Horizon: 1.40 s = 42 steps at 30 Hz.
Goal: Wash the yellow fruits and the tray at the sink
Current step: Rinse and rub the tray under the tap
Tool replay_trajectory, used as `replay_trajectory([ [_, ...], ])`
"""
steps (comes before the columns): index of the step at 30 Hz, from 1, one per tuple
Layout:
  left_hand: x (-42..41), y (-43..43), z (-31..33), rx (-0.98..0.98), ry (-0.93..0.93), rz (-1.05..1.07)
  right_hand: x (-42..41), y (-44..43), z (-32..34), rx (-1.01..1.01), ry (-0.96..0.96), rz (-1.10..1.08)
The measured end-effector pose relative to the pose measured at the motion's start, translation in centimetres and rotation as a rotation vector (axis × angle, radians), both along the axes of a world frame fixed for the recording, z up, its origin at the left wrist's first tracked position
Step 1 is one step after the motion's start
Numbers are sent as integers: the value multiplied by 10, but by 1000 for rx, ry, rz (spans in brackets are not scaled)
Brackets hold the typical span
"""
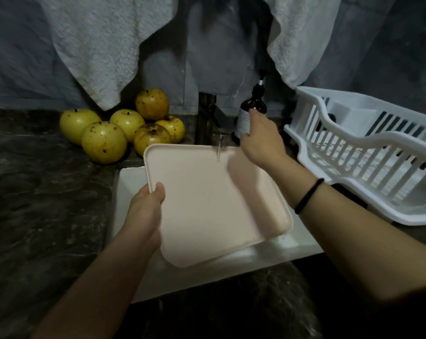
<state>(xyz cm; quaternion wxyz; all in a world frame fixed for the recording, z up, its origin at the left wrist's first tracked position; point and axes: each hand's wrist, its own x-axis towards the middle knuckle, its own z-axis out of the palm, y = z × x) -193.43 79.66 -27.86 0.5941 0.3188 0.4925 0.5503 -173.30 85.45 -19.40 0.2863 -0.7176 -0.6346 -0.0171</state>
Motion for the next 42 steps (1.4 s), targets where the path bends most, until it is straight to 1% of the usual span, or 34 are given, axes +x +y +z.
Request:
replay_trajectory([
  [5, -2, 2, 0, -13, 4, 8, -45, 26, 20, -93, -128, 179],
  [8, -1, 3, 0, -29, -21, 8, -55, 39, 25, -107, -190, 224],
  [13, -3, 2, 1, -50, -19, 9, -61, 55, 29, -129, -263, 146],
  [16, -2, 2, 1, -56, -7, 7, -62, 56, 25, -141, -346, 106],
  [20, -1, 1, 1, -62, -10, 5, -58, 53, 18, -102, -489, 85],
  [22, -1, 1, 1, -55, -15, 1, -57, 51, 16, -86, -509, 79],
  [33, -1, 0, 4, -87, -2, -9, -56, 53, 8, -21, -476, 107],
  [37, -1, 0, 2, -92, 1, -14, -53, 50, 11, -37, -423, 138],
  [39, -1, 1, 2, -88, 17, -6, -48, 49, 15, -74, -322, 207],
  [41, -1, 2, 1, -90, 22, 0, -40, 44, 18, -90, -107, 276],
  [42, -1, 3, 1, -95, 26, 2, -35, 39, 18, -61, 8, 289],
])
